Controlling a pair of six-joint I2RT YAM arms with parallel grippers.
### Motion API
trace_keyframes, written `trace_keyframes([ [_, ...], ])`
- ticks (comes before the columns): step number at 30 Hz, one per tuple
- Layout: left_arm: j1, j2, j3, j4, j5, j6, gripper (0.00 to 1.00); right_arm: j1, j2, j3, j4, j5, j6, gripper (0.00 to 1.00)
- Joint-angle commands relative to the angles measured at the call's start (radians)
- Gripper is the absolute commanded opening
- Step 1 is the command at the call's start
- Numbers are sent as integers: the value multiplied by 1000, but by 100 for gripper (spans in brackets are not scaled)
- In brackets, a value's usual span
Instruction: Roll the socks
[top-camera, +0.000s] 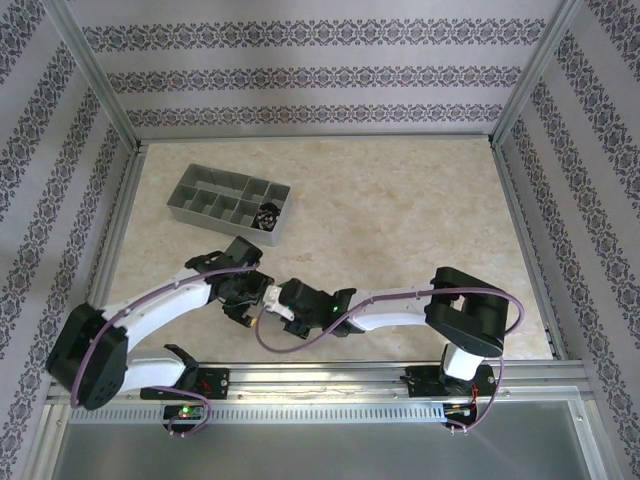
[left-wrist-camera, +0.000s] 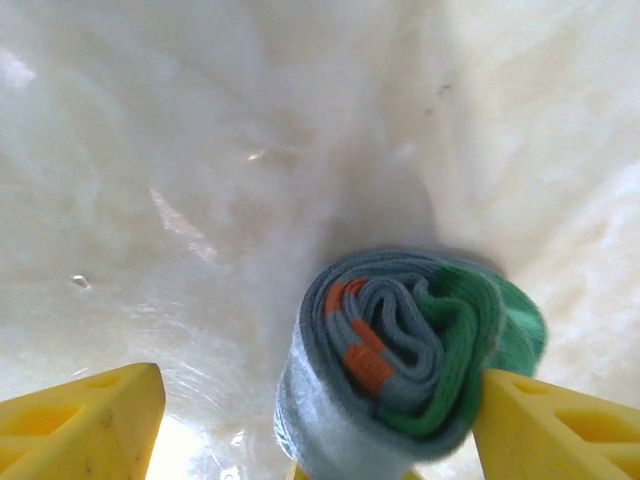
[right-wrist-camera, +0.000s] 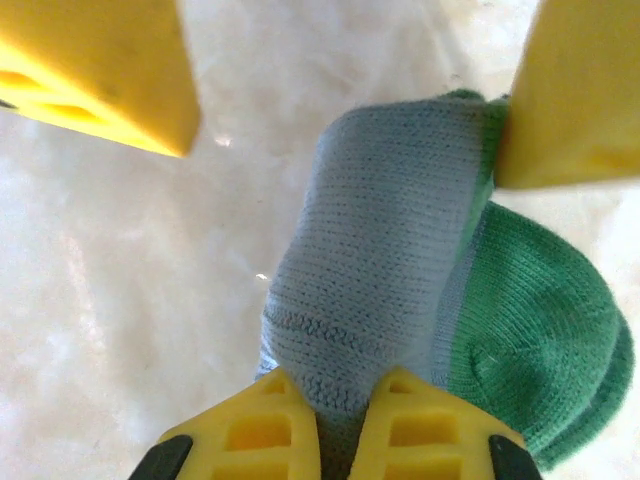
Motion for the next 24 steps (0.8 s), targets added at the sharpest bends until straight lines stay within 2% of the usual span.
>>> trace_keyframes([
  [1,29,-72,-44,45,-34,43,79,-57,71,-105,-175,-185,123,0],
  [3,33,-101,-61,62,-30,60,79,-88,72,-122,-161,-237,149,0],
  [7,32,-131,-102,184,7,103,71,-166,80,-152,-128,-345,216,0],
  [12,21,-121,-127,265,39,151,66,-225,103,-167,-119,-422,264,0],
  [19,-17,-34,-127,354,76,154,65,-299,162,-167,-132,-495,324,0],
  [24,-51,13,-151,434,69,93,62,-350,205,-167,-140,-536,355,0],
])
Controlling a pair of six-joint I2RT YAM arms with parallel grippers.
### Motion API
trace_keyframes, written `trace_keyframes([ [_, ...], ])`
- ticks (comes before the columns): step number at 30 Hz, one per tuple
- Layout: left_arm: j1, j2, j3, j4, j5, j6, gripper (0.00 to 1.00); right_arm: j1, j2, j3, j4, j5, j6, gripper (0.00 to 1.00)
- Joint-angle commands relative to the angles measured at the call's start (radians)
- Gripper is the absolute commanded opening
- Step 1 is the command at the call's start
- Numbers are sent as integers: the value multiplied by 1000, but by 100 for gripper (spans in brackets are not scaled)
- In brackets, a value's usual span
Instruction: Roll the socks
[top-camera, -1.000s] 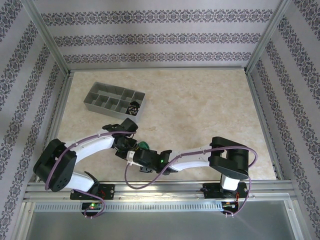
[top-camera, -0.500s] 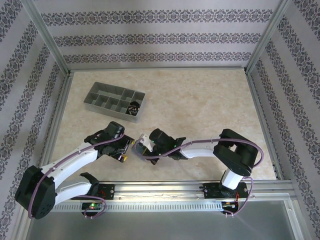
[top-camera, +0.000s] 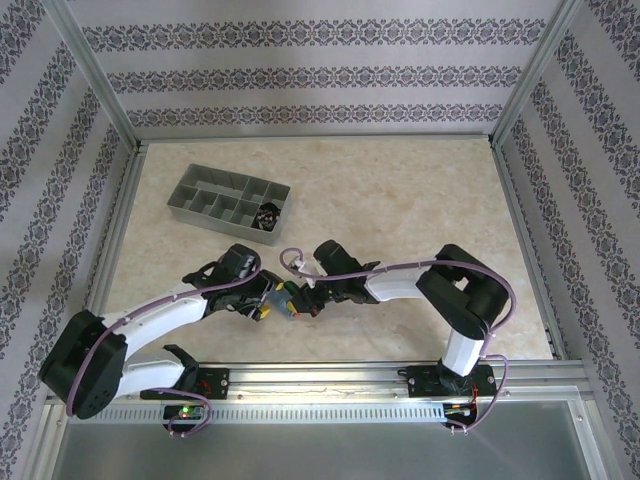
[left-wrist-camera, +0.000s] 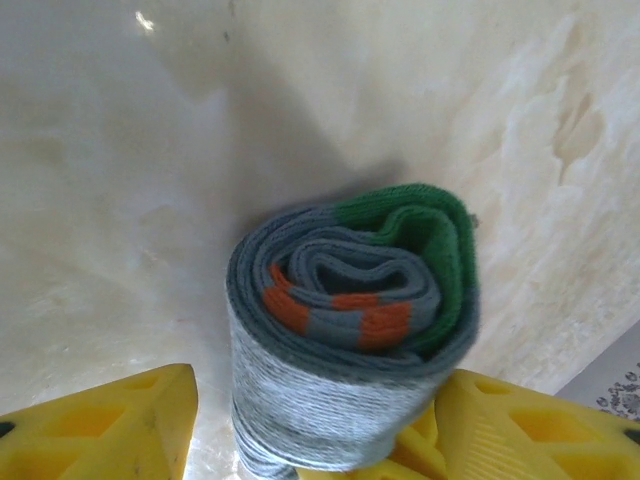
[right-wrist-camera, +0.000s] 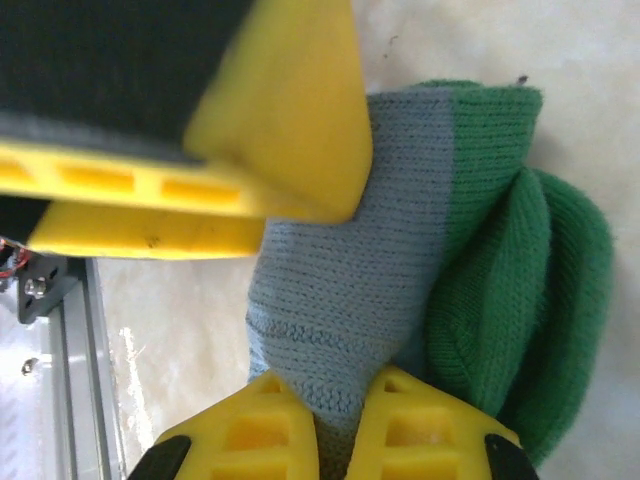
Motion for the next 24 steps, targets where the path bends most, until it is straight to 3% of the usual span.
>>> trace_keyframes([
  [1,-24,26,-3,79,-1,-24,62,-37,138,-84,-332,97,55,0],
  [7,-44,163,40,144,7,-3,62,-78,186,-55,-335,48,65,0],
  [11,-58,248,62,-4,23,12,39,-108,180,-25,-343,37,35,0],
  [13,-59,256,54,-86,25,-2,15,-99,117,-21,-339,71,-14,0],
  [14,-60,253,50,-144,26,-13,4,-83,62,-27,-331,107,-42,3],
  [15,-60,244,50,-203,23,-22,0,-58,-7,-36,-328,164,-84,11],
  [20,-60,179,50,-419,-12,-78,0,191,-361,-154,-197,573,-315,53],
  [24,-58,171,52,-435,5,-122,0,334,-381,-121,-213,794,-374,60],
])
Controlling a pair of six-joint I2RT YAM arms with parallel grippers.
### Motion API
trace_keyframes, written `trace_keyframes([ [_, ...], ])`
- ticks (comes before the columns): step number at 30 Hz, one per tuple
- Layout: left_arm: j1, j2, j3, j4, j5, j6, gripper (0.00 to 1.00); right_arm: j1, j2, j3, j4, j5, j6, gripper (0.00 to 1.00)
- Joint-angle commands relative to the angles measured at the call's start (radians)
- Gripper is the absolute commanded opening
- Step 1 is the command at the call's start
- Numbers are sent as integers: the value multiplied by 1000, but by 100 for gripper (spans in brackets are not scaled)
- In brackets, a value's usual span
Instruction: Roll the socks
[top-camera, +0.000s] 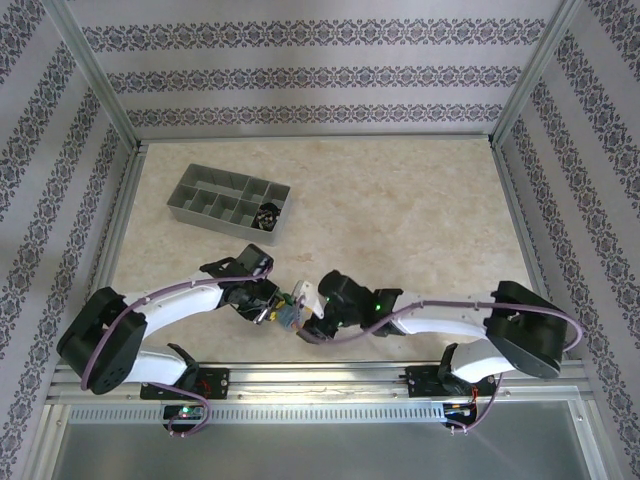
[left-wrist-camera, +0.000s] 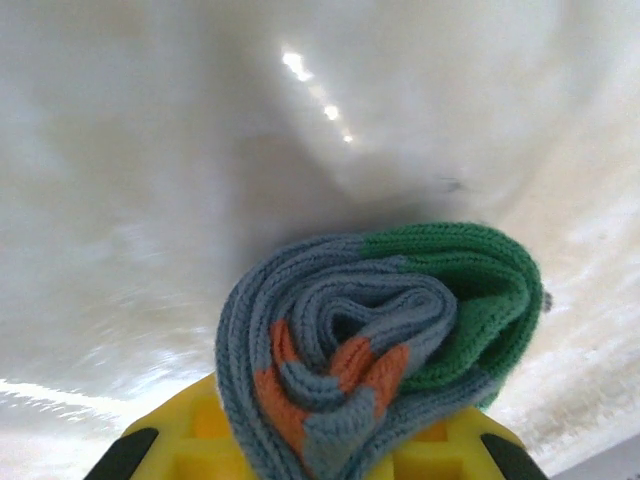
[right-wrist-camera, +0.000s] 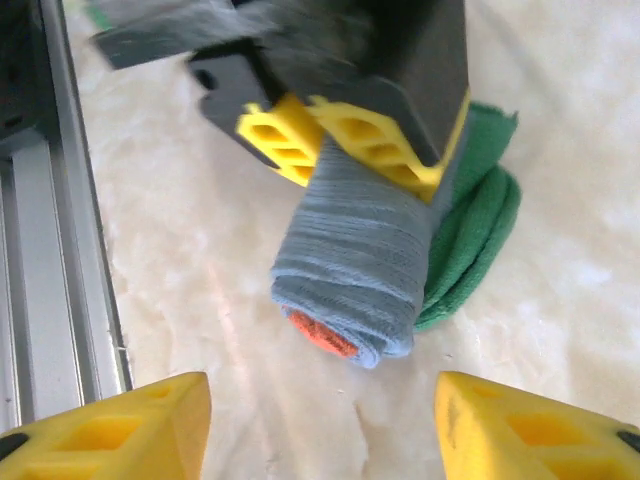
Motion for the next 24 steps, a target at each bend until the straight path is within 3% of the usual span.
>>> trace_keyframes([
  [1,-7,37,-41,-256,-31,-63,0,82,25,26,-38,344,-135,61],
  [5,-5,81,-6,-259,-26,-61,0,185,125,112,-43,470,-210,61],
  [10,-2,129,23,-257,-14,-41,0,237,256,198,-38,584,-270,61],
  [16,5,128,21,-238,-7,-28,0,223,370,245,-66,563,-249,59],
  [18,9,122,24,-232,-4,-17,0,206,413,263,-102,548,-210,49],
  [20,13,109,25,-220,0,-3,2,187,438,270,-136,525,-176,31],
  [24,28,33,2,-163,0,5,30,140,429,243,-185,386,-113,0],
])
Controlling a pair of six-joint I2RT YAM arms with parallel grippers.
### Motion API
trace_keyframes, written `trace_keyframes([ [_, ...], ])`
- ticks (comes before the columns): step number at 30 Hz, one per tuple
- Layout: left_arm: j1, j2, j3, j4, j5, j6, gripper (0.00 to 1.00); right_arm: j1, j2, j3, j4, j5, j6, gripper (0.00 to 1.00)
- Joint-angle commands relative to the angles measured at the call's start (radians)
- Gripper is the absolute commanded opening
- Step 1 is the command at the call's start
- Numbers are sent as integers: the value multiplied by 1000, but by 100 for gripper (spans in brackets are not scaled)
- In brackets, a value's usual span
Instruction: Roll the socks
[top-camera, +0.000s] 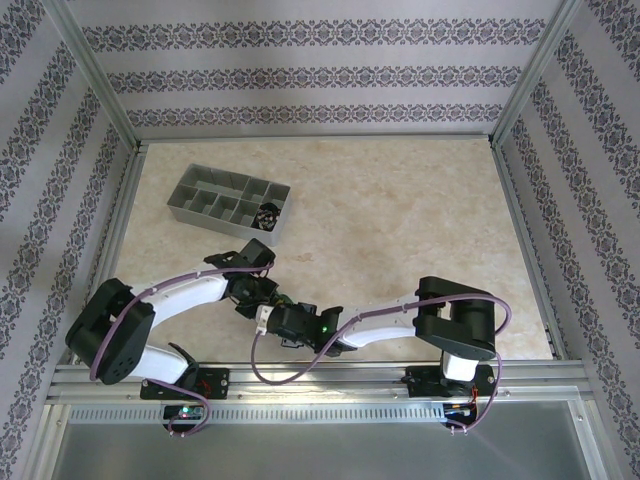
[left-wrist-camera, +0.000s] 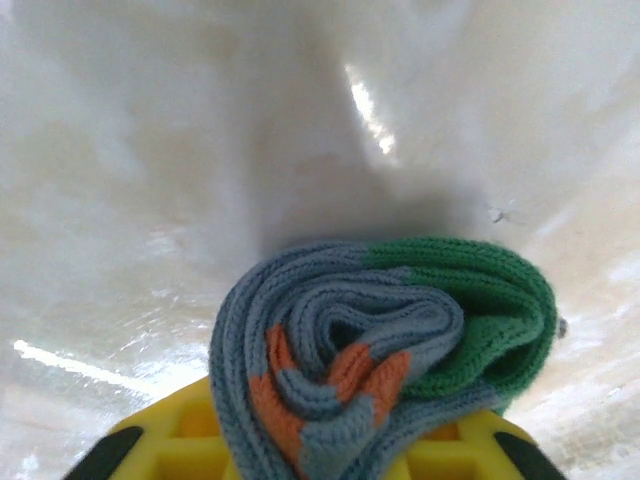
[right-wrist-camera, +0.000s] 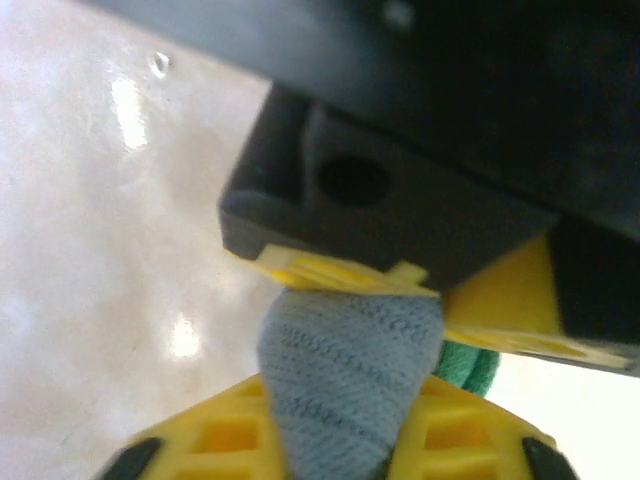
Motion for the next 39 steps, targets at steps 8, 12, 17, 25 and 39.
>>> trace_keyframes([
  [8,57,-254,-186,143,-61,-38,79,-187,46,-112,-126,-479,169,0],
  [12,73,-341,-231,207,-95,-48,81,-269,49,-132,-113,-607,226,0],
  [17,74,-373,-280,319,-94,-63,82,-343,74,-137,-104,-722,265,0],
  [25,63,-334,-271,415,-69,-34,76,-455,142,-138,-97,-879,332,0],
  [39,20,-159,-281,625,-82,-43,69,-619,288,-78,-104,-1134,489,0],
])
